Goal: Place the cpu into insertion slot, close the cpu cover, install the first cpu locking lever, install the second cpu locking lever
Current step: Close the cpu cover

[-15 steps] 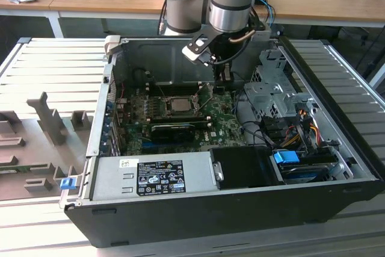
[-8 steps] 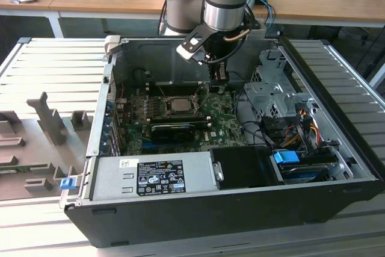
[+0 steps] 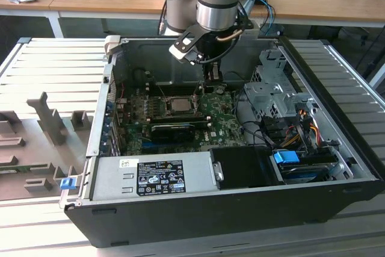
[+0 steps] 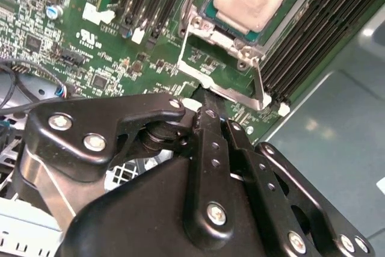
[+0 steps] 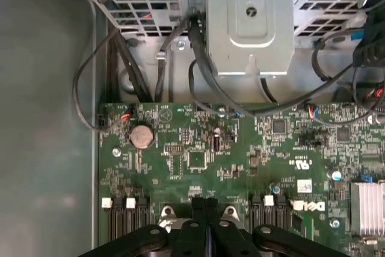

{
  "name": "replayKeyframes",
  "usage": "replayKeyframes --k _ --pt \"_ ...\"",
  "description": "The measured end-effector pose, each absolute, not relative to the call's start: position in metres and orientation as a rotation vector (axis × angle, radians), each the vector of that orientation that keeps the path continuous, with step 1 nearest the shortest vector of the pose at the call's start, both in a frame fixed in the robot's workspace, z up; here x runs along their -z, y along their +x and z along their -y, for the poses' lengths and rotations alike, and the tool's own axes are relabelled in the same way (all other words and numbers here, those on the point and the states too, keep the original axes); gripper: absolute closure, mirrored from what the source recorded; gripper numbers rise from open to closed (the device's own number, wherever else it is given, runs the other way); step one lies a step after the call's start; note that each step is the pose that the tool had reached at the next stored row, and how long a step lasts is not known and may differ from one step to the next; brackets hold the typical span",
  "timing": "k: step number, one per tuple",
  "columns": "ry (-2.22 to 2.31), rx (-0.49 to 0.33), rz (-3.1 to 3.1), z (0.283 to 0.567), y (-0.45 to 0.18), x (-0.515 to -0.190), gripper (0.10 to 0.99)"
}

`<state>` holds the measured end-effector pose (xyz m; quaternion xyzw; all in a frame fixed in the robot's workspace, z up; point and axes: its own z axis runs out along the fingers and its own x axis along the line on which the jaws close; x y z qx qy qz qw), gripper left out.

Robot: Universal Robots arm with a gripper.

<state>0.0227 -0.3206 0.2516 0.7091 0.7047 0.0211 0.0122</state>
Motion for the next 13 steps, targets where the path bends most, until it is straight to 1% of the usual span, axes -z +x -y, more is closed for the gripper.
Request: replayKeyframes --k 4,13 --pt "2.211 -0.066 -2.197 0.32 0.013 -0.251 0.98" --pt "2.208 -0.066 -2.199 0.321 -0.01 -0.233 0.98"
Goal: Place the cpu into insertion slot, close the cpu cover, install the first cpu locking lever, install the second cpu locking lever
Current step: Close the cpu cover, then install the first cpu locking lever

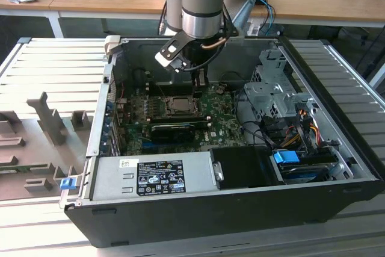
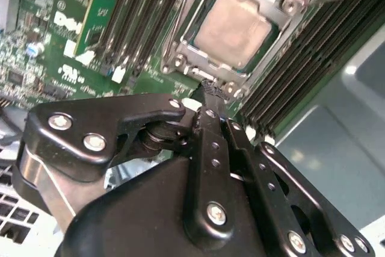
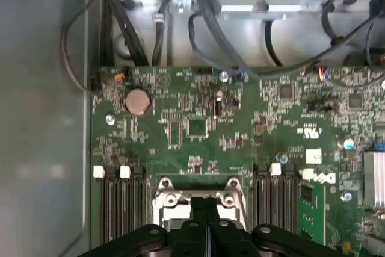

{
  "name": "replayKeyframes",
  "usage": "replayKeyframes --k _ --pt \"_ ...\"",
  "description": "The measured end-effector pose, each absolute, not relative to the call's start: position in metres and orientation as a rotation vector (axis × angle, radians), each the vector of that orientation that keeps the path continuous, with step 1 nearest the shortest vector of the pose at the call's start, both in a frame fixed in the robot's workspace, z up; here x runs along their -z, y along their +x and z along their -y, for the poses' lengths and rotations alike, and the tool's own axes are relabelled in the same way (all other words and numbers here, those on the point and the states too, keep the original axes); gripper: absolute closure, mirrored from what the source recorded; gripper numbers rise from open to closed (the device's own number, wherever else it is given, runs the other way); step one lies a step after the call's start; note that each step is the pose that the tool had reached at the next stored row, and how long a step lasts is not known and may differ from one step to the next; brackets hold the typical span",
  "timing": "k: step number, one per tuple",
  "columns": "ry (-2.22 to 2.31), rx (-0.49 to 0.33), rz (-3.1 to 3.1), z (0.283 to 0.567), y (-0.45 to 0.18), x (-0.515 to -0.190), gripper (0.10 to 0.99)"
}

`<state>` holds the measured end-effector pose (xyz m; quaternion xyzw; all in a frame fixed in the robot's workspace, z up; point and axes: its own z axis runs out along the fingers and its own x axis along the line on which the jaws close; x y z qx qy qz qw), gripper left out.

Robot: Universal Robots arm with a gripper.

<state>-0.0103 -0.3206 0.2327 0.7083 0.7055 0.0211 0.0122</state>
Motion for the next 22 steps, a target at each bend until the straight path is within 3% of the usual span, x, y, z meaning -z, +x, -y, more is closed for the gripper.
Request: replayKeyframes --k 22 --pt "2.207 -0.066 -2.2 0.32 -0.04 -0.234 0.98"
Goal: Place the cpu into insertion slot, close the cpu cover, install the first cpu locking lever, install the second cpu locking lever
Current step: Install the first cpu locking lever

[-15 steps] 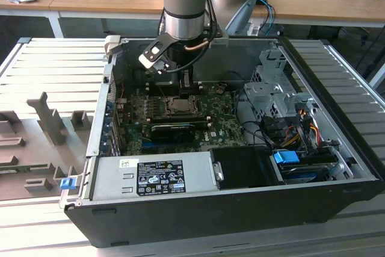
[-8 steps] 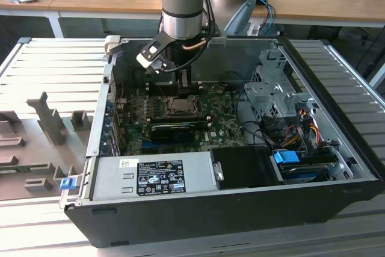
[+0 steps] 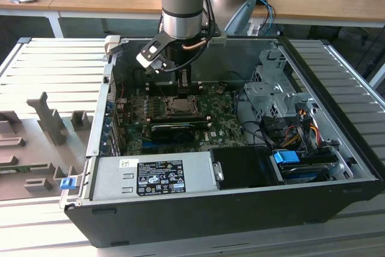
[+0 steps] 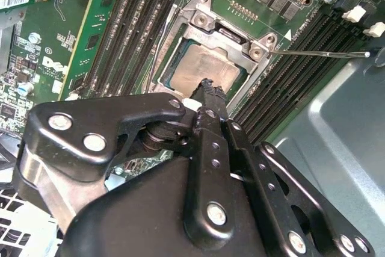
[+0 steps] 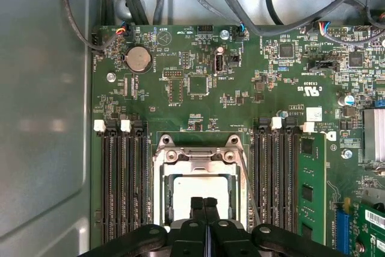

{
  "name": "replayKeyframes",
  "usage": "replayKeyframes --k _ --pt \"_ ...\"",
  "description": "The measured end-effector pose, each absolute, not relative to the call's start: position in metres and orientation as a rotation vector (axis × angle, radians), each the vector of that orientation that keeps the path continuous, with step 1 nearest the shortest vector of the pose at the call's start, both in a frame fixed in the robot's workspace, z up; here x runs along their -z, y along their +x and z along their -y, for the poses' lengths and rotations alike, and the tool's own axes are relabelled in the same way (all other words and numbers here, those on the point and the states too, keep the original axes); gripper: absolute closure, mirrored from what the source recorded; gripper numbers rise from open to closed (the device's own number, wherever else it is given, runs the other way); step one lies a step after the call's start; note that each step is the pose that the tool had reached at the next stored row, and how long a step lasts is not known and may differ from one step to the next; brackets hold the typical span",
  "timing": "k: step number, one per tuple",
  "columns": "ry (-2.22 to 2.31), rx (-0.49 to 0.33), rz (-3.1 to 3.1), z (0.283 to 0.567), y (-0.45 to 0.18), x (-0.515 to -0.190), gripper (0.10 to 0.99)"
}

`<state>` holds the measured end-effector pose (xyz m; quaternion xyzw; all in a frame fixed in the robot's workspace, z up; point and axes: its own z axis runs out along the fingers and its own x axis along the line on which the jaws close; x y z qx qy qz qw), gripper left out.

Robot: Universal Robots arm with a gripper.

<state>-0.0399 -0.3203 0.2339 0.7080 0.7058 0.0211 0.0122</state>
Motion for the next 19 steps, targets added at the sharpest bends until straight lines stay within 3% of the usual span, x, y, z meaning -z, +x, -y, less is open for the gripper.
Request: replayKeyframes --k 19 --pt "2.207 -0.066 -2.2 0.3203 -0.0398 -0.2345 0.98"
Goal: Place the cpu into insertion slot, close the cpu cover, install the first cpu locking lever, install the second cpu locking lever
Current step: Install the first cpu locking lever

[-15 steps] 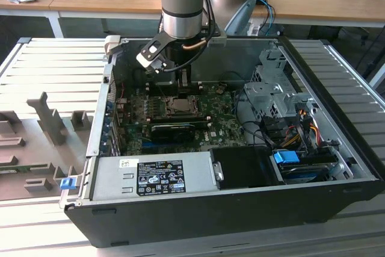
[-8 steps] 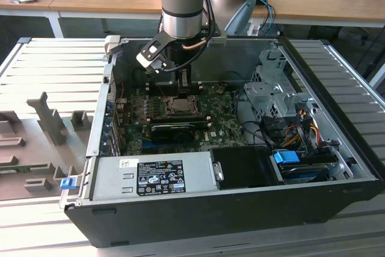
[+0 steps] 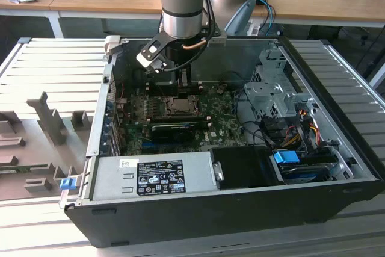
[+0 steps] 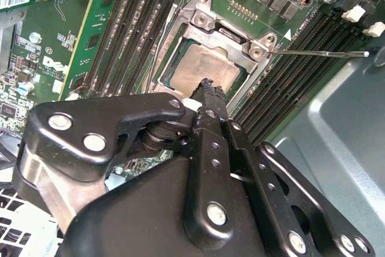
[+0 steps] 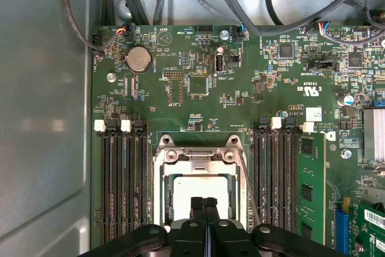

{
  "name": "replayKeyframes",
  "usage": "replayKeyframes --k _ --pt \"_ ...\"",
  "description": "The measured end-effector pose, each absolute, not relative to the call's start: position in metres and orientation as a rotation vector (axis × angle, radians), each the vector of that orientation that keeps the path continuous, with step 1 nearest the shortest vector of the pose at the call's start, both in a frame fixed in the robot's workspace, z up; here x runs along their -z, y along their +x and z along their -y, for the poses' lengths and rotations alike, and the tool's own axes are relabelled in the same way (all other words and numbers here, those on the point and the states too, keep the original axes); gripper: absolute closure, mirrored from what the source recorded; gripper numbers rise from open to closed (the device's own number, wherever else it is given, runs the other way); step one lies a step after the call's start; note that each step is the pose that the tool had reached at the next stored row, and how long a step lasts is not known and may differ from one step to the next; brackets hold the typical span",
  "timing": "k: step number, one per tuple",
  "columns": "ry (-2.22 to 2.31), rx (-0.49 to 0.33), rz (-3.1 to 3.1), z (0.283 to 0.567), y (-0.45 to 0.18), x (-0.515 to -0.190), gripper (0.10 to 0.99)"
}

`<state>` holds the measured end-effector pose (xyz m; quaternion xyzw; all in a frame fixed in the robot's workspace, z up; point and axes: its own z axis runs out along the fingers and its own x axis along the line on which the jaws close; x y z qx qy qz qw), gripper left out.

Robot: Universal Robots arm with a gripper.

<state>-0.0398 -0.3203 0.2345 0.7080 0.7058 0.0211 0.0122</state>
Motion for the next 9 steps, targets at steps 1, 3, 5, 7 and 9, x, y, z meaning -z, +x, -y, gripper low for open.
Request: replayKeyframes --k 1,3,5,7,9 --pt "2.207 -0.066 -2.2 0.3203 -0.0398 -0.2346 0.98" --pt "2.207 -0.066 -2.2 0.3203 -0.0398 -0.2346 0.98" --pt "2.207 -0.066 -2.2 0.3203 -0.0398 -0.2348 0.98" --pt "2.207 -0.066 -2.2 0.3203 -0.0399 -0.2353 0.98" --pt "2.207 -0.066 -2.2 0.3203 -0.0399 -0.2363 0.98"
